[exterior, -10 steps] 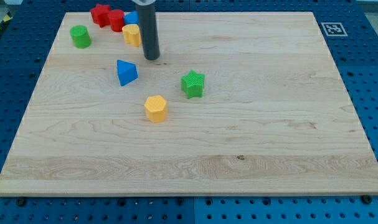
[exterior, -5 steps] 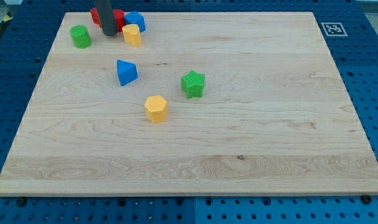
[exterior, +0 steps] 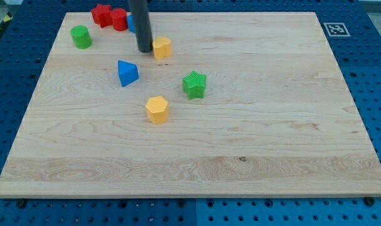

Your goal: Place the yellow heart to the top right of the green star

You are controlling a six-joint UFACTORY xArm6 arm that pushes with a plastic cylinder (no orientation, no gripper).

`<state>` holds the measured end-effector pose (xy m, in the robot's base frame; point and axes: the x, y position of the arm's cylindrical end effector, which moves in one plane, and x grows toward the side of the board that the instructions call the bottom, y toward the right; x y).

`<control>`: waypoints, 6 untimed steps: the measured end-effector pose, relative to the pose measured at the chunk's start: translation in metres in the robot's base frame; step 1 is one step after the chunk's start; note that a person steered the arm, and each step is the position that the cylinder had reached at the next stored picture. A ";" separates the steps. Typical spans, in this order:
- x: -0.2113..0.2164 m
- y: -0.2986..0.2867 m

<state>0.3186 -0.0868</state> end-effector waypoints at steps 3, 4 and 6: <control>0.012 0.079; 0.012 0.086; -0.042 0.015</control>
